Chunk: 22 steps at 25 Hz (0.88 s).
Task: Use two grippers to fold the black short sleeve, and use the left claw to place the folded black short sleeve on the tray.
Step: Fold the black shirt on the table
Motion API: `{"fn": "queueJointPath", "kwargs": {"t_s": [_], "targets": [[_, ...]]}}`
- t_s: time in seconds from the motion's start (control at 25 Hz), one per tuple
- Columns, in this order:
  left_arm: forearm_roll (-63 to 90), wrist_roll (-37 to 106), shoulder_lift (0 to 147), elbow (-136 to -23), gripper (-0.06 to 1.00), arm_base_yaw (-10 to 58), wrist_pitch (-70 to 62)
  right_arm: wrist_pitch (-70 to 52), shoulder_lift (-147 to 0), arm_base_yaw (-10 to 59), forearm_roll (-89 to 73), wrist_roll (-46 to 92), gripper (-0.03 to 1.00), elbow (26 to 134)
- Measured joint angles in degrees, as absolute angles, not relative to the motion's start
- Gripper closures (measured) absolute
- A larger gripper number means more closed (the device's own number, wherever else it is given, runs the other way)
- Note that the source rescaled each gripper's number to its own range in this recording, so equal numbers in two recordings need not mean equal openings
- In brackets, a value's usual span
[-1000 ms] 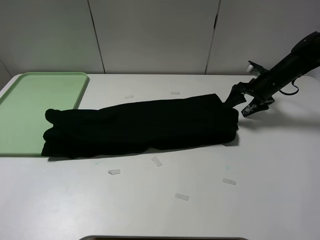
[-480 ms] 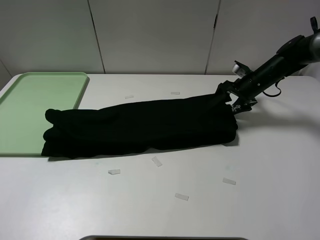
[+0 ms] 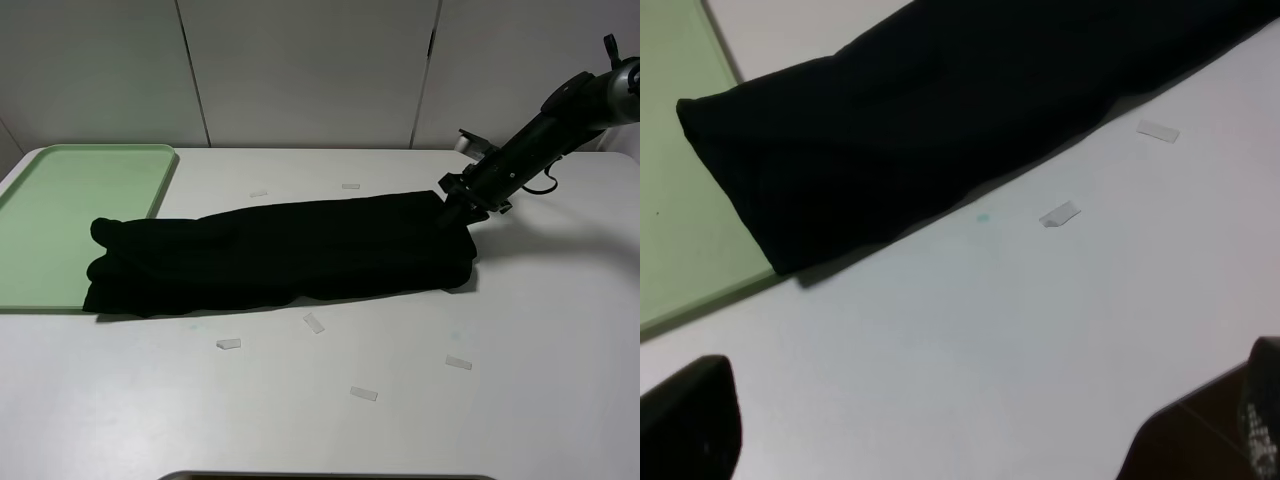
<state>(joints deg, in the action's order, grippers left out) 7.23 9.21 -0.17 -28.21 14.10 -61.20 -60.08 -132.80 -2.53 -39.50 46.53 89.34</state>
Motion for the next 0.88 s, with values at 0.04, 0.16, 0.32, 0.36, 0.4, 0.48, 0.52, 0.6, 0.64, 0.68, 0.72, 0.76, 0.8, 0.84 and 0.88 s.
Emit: {"fn": "queueJointPath", "kwargs": {"t_s": [0.04,0.16,0.32,0.36,0.4,0.48,0.52,0.6,0.64,0.68,0.72,0.76,0.8,0.84,0.88], "targets": [[7.2,9.2,-0.2,-28.2,-0.06,14.1,-61.2,-60.1,-132.8,-2.5,-39.0,46.5,0.91,89.3],[7.2,9.2,-0.2,-28.2,-0.06,14.1,-61.2,-60.1,-132.8,-2.5,-36.1,45.5,0.91,89.3],[7.2,9.2,-0.2,-28.2,-0.06,14.1,-61.2,-60.3,-132.0,-2.5,-26.3,40.4,0.91,91.3],[7.2,9.2,-0.2,-28.2,-0.06,14.1,-61.2,-60.5,-131.6,-2.5,-22.3,38.3,0.91,92.3],[7.2,9.2,-0.2,-28.2,-0.06,14.1,-61.2,-60.5,-131.2,-2.5,-18.6,36.0,0.91,93.2],[7.2,9.2,-0.2,-28.2,-0.06,14.1,-61.2,-60.5,-130.3,-2.5,-8.7,30.8,0.91,95.1],[7.2,9.2,-0.2,-28.2,-0.06,14.1,-61.2,-60.5,-130.0,-2.6,-4.7,27.5,0.91,95.8],[7.2,9.2,-0.2,-28.2,-0.06,14.1,-61.2,-60.6,-129.4,-2.7,3.0,21.3,0.91,97.6],[7.2,9.2,-0.2,-28.2,-0.06,14.1,-61.2,-60.6,-129.1,-2.7,5.8,17.8,0.91,98.4],[7.2,9.2,-0.2,-28.2,-0.06,14.1,-61.2,-60.7,-128.9,-2.7,7.4,14.4,0.91,99.0],[7.2,9.2,-0.2,-28.2,-0.06,14.1,-61.2,-60.8,-128.5,-2.6,8.7,11.4,0.91,99.7],[7.2,9.2,-0.2,-28.2,-0.06,14.1,-61.2,-61.3,-128.2,-2.3,9.5,9.2,0.91,100.3],[7.2,9.2,-0.2,-28.2,-0.06,14.1,-61.2,-62.2,-127.9,-1.9,10.0,6.9,0.91,100.9],[7.2,9.2,-0.2,-28.2,-0.06,14.1,-61.2,-63.5,-127.6,-1.3,10.0,5.2,0.91,101.2],[7.2,9.2,-0.2,-28.2,-0.06,14.1,-61.2,-64.4,-127.1,-0.7,10.1,3.7,0.91,101.5]]}}
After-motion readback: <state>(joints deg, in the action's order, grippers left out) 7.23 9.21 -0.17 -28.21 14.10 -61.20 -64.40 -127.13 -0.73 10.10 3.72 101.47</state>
